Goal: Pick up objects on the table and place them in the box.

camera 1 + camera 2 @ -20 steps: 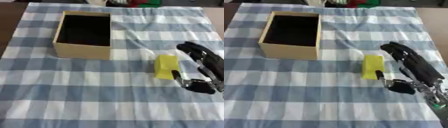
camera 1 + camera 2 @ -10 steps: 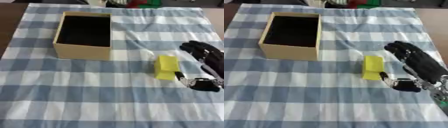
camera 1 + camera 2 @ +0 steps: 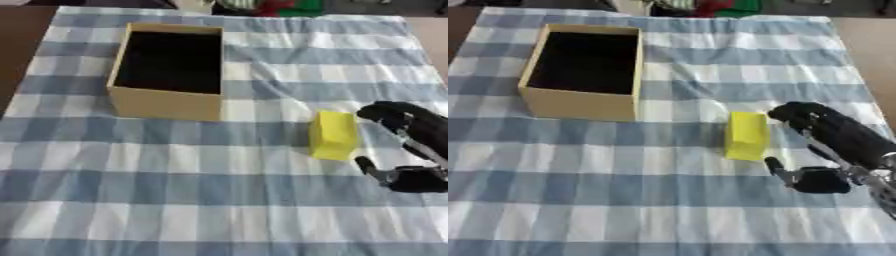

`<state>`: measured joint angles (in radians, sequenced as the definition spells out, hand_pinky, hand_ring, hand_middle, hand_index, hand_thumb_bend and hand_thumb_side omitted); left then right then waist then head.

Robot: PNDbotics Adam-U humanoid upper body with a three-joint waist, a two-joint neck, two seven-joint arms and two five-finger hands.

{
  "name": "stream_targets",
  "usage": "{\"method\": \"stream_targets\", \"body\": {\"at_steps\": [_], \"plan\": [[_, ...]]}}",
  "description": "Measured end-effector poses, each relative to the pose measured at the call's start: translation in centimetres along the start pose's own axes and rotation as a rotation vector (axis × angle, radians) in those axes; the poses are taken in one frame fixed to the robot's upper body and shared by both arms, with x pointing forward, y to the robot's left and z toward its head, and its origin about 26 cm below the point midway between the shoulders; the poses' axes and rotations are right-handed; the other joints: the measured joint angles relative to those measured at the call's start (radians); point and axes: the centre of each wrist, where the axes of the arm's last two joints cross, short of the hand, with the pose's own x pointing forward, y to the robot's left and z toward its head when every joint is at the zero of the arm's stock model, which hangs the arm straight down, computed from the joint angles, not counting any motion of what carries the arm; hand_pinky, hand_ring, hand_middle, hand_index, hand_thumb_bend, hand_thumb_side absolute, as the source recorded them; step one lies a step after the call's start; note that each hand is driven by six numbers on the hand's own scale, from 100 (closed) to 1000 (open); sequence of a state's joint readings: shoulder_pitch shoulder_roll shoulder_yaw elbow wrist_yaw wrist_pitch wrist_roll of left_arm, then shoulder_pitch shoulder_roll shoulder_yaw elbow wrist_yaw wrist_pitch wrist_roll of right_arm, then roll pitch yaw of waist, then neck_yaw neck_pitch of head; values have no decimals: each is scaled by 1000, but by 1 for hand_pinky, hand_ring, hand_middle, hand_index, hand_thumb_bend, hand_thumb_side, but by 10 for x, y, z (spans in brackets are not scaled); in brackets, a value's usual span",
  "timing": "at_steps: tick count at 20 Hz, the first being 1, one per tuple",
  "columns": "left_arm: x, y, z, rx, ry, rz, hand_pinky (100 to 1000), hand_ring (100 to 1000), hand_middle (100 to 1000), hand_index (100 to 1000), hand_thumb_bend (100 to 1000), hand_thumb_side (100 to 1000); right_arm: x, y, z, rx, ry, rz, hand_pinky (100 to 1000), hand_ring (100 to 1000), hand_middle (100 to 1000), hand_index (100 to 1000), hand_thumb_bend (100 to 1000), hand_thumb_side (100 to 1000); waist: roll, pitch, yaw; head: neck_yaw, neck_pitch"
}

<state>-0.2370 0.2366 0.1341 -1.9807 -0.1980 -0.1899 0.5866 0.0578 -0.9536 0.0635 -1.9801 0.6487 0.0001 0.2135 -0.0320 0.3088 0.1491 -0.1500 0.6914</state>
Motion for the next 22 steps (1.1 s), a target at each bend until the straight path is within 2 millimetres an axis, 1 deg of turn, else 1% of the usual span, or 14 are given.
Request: {"method": "stream_targets", "body": {"at_steps": [3,6,10,13,16,19,22], "plan": [[0,0,0,-1,1,-1,933,627,600,665,245,652,-3,-9,0,42,16,-2,982,1000,927,1000,246,683,0,0,2,0,0],[0,0,0,-2,2,-1,933,625,598,662,243,653,-6,-19,-1,61,26,-6,979,1000,917,1000,225,688,-1,0,7,0,0],[-1,1,2,-4,7,-6,933,624,596,659,242,653,-10,-33,-1,39,27,-23,981,1000,918,1000,190,708,-4,0,9,1,0],[-1,1,2,-5,8,-7,932,624,595,658,239,651,-12,-40,-1,30,18,-37,982,1000,924,1000,186,724,-6,-1,9,5,0],[-1,1,2,-6,9,-7,932,624,594,657,237,650,-14,-46,0,51,4,-40,983,1000,929,1000,181,760,-6,-2,10,5,0],[-1,2,2,-8,11,-8,932,624,594,656,235,649,-15,-55,0,78,-10,-36,984,1000,934,1000,185,772,-6,-6,12,5,1],[-1,2,2,-12,10,-8,932,623,593,656,232,648,-16,-60,0,126,-25,-37,987,1000,947,1000,183,817,-7,-7,14,3,1]]}}
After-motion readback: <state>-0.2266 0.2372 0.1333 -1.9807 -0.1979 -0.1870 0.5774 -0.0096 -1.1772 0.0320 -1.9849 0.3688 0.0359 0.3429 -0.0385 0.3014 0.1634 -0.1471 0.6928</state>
